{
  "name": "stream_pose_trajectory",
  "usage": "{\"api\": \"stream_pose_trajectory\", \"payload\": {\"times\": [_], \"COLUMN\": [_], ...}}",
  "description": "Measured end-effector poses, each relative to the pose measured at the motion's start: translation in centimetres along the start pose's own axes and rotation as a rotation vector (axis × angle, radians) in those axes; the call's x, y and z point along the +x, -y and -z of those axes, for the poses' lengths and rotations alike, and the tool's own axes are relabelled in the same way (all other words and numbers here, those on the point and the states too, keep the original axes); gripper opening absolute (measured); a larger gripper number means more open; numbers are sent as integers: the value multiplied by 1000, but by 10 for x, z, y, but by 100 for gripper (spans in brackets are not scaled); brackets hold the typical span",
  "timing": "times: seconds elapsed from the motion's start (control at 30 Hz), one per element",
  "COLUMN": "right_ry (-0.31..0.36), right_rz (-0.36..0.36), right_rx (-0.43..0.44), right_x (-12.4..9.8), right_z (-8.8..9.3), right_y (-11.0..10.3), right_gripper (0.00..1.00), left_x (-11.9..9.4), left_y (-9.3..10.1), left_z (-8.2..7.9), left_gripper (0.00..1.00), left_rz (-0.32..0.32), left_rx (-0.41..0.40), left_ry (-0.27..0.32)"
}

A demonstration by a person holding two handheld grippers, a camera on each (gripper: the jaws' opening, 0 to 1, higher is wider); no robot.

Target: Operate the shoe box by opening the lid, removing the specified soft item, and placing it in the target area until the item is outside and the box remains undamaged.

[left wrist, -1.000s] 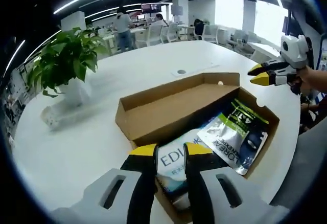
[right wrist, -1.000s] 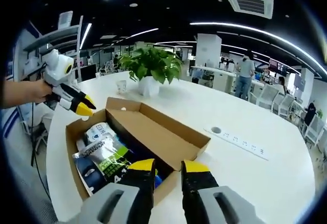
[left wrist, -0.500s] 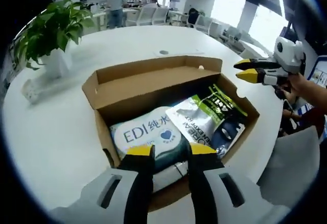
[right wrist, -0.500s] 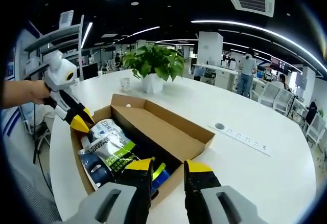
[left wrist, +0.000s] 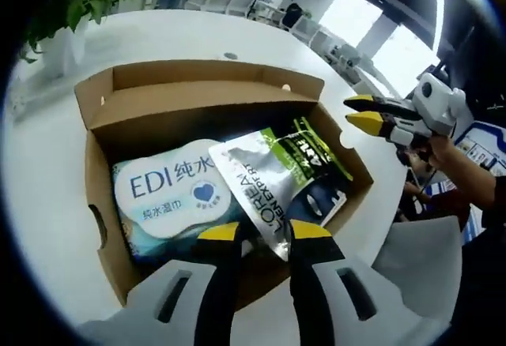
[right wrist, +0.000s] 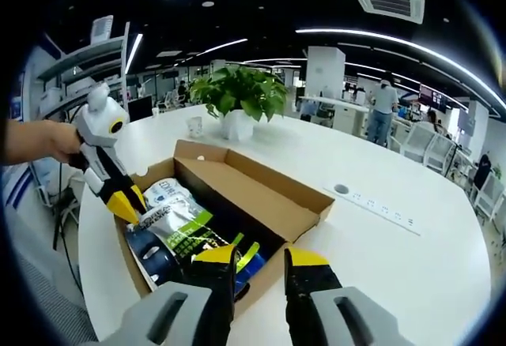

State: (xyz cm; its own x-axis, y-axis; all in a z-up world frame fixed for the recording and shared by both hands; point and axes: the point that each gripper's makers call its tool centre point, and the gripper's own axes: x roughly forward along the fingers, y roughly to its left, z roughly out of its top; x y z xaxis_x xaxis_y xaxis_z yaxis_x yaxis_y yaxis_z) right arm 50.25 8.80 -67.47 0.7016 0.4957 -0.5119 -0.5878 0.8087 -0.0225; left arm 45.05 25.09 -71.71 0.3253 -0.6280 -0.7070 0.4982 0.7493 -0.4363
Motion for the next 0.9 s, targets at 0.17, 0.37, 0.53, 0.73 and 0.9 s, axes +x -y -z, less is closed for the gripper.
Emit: {"api": "stream_pose_trajectory", "payload": {"times": [0.17,0.37,0.53,0.73,0.9], "right_ry": [-2,-6,-12,-17,-28], "right_rz": [-13,-41,-59,-76,-91], "right_rx": [3,-1,-6,-9,-16], "right_x": [1,6,9,12,18], "right_z": [2,5,7,7,8], "right_y": [-3,-11,-17,-22,-27], "right_gripper": [19,19,19,19,19], "left_x": [9,14,10,2,-8], "left_y": [4,4,0,-6,-14], "left_z": [1,0,-3,-1,1], "left_gripper": [16,10,2,1,1], "left_rz": [11,6,3,-16,-34], "left_rx": [3,0,-20,-2,7], "left_ry": [-12,-10,10,14,7]}}
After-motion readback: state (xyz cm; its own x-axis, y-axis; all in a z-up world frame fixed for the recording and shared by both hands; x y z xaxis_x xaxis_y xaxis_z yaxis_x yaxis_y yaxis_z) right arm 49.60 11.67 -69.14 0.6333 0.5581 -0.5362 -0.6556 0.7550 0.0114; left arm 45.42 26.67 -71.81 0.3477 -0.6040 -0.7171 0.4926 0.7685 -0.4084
